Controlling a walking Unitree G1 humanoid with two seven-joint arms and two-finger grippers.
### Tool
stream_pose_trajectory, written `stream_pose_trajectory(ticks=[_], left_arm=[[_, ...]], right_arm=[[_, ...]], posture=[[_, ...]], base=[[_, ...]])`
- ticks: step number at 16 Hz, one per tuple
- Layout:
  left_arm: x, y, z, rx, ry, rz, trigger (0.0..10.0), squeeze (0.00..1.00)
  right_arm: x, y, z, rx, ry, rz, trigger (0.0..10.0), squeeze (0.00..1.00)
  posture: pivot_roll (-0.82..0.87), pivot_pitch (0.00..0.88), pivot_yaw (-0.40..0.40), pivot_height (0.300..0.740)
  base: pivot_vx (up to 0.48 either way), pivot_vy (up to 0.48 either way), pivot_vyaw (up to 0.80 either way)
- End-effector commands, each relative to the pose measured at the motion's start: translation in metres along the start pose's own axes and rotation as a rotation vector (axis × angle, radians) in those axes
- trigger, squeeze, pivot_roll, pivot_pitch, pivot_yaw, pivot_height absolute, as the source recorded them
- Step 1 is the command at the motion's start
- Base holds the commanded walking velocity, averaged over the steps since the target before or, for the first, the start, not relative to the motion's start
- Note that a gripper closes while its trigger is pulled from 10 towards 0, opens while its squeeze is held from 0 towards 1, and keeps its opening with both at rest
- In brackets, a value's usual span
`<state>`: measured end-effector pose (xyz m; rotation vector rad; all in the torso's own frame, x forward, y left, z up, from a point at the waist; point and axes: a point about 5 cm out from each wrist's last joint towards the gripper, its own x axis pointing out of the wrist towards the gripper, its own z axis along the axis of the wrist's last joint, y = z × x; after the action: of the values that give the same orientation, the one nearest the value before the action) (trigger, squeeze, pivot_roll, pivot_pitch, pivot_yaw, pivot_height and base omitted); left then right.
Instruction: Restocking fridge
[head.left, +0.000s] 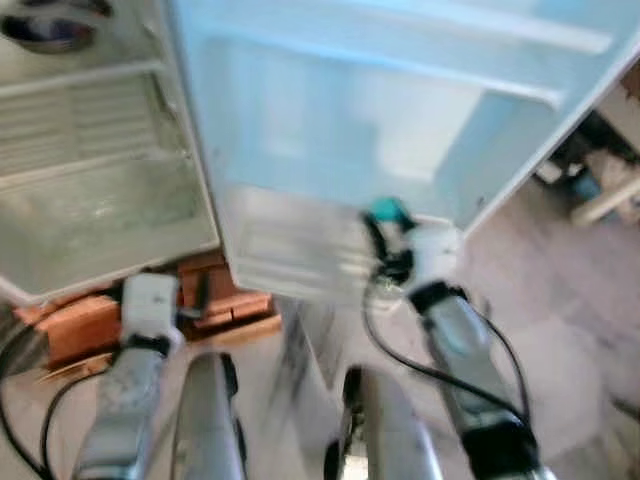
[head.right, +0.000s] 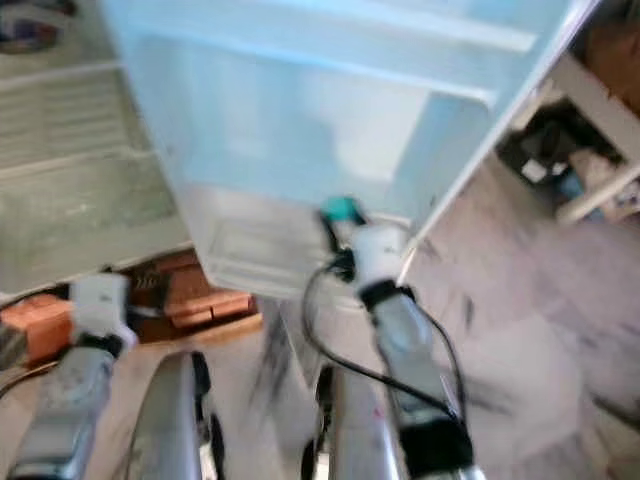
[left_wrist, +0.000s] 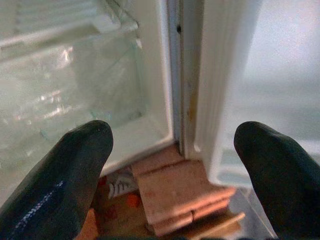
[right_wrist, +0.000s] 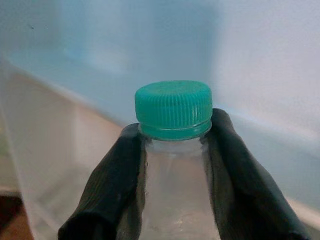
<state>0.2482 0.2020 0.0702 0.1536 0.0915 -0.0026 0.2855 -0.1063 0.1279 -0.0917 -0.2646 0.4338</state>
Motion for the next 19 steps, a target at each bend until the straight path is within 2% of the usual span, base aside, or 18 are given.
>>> stream_pose_trajectory(ticks=[1, 3, 5, 6, 9, 11, 13, 19], left_arm=[[-0.001, -0.013, -0.002, -0.014, 0.006, -0.033, 10.0, 0.0], [-0.002, -0.013, -0.002, -0.017, 0.003, -0.03, 10.0, 0.0], [-0.004, -0.01, -0.006, -0.01, 0.026, -0.02, 10.0, 0.0], [-0.005, -0.01, -0.006, -0.009, 0.027, -0.019, 10.0, 0.0], [-0.008, -0.01, -0.007, -0.004, 0.029, -0.021, 10.0, 0.0], [-0.009, -0.009, -0.007, -0.001, 0.031, -0.019, 10.0, 0.0], [-0.012, -0.006, -0.009, 0.005, 0.038, -0.017, 10.0, 0.0], [-0.014, -0.007, -0.011, 0.013, 0.05, -0.027, 10.0, 0.0]], right_arm=[[-0.008, -0.015, -0.003, -0.026, 0.017, -0.043, 10.0, 0.0], [-0.007, -0.012, -0.006, -0.017, 0.028, -0.016, 10.0, 0.0], [-0.007, -0.002, -0.013, 0.005, 0.051, 0.049, 10.0, 0.0], [-0.005, 0.002, -0.015, -0.012, 0.052, 0.07, 10.0, 0.0], [0.007, 0.002, -0.02, -0.012, 0.061, 0.071, 10.0, 0.0], [0.01, 0.003, -0.022, 0.006, 0.054, 0.077, 10.0, 0.0], [0.017, 0.008, -0.027, -0.04, 0.059, 0.082, 10.0, 0.0], [0.036, 0.005, -0.027, -0.137, 0.03, 0.033, 10.0, 0.0]], posture=[[0.08, 0.188, -0.079, 0.578], [0.09, 0.189, -0.08, 0.578], [0.1, 0.188, -0.081, 0.578], [0.11, 0.189, -0.081, 0.578], [0.12, 0.192, -0.081, 0.578], [0.14, 0.195, -0.082, 0.563], [0.15, 0.212, -0.073, 0.533], [0.17, 0.236, -0.062, 0.533]], base=[[0.0, 0.0, 0.0], [0.0, 0.0, 0.0], [0.0, 0.0, 0.0], [0.0, 0.0, 0.0], [0.0, 0.0, 0.0], [0.0, 0.0, 0.0], [0.0, 0.0, 0.0], [0.0, 0.0, 0.0]])
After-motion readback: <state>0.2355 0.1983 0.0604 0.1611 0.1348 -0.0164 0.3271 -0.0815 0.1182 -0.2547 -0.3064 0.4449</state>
